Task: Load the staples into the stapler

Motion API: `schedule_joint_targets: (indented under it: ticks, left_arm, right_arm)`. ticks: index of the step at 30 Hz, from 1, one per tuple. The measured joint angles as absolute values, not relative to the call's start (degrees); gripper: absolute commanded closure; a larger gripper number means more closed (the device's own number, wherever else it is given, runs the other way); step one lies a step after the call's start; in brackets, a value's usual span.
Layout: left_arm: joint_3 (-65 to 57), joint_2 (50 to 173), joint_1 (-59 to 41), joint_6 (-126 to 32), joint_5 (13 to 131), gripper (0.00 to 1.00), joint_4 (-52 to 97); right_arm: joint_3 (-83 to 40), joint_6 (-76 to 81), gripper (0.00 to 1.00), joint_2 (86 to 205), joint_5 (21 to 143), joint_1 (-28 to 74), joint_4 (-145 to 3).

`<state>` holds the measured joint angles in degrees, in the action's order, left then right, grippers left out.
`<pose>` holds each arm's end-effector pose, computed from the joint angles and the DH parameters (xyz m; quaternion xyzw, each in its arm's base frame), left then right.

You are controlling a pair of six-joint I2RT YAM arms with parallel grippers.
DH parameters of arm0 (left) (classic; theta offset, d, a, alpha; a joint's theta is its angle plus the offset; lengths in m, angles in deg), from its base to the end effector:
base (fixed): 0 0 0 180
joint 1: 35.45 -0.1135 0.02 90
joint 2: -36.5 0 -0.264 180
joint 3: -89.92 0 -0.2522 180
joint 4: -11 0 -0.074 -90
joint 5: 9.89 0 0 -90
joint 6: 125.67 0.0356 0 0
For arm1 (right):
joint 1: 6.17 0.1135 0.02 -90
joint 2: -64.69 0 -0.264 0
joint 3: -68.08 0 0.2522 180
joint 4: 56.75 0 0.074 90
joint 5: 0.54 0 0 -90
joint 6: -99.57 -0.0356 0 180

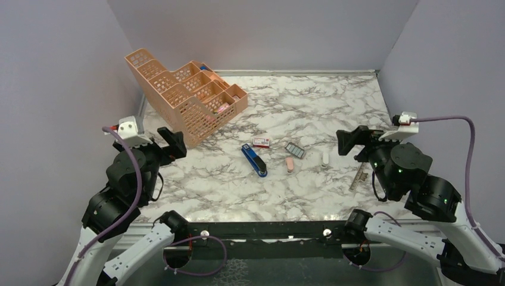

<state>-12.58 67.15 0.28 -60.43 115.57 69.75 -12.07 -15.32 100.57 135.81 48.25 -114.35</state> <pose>0.0658 -0.0219 0.4108 -0.1203 0.7547 -0.0980 0.6375 0.0690 0.0522 0.4215 0.0523 0.7595 0.1262 0.6360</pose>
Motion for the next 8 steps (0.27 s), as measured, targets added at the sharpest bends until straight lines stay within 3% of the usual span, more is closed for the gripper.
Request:
schedule_joint_targets:
  ticks: [8]
  left_arm:
    - [-9.36,64.90,0.28,-57.02,118.85,0.01,73.80]
  right_arm:
    - [-12.38,-13.30,0.00,98.45,139.00,48.27,-114.63]
